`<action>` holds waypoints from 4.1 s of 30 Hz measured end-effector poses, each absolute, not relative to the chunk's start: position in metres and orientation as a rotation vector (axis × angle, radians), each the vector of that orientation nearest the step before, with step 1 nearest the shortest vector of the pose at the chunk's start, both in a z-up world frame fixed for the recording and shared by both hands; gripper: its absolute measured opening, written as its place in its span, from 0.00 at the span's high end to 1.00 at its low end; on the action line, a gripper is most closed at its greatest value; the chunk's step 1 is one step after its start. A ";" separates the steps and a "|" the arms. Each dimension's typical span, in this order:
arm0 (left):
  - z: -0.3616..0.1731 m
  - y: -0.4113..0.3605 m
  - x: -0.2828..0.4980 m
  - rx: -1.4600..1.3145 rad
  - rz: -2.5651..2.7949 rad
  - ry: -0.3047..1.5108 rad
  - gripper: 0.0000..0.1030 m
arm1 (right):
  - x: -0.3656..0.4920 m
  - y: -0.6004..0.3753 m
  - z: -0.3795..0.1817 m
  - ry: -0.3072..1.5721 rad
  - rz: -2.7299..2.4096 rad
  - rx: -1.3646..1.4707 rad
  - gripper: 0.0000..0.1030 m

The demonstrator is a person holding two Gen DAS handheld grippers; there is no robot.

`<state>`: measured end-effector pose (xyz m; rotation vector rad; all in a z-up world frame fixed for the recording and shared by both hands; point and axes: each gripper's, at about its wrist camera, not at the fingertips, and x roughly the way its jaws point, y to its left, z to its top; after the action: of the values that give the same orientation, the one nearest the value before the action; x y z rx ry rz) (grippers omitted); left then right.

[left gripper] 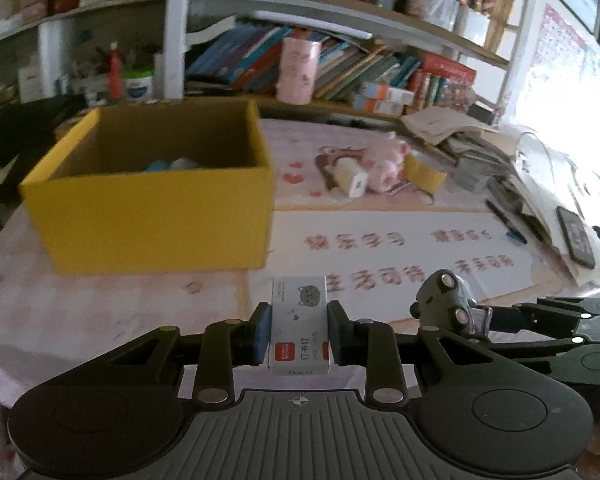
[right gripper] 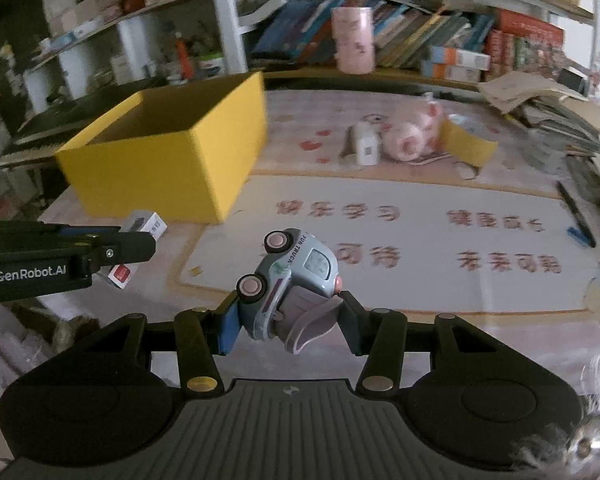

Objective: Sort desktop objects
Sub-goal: 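Lower the toy car and small white box into the yellow box with both grippers, then open both grippers and withdraw them from the yellow box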

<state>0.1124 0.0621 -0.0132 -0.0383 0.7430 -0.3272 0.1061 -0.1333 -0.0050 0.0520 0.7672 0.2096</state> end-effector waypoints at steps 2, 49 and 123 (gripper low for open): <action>-0.014 0.074 0.108 -0.049 -0.310 0.748 0.73 | 0.103 -0.120 -0.007 0.774 0.235 0.041 0.55; -0.012 0.149 0.110 -0.124 -0.112 0.741 0.73 | 0.138 -0.029 0.001 0.783 0.487 -0.083 0.54; 0.026 0.129 0.261 0.092 -0.053 0.542 0.23 | 0.317 -0.017 0.032 0.567 0.521 -0.290 0.64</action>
<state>0.2610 0.1288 0.0260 0.0921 0.5419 -0.0527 0.3175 -0.0174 0.0322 -0.2905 0.5666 0.5209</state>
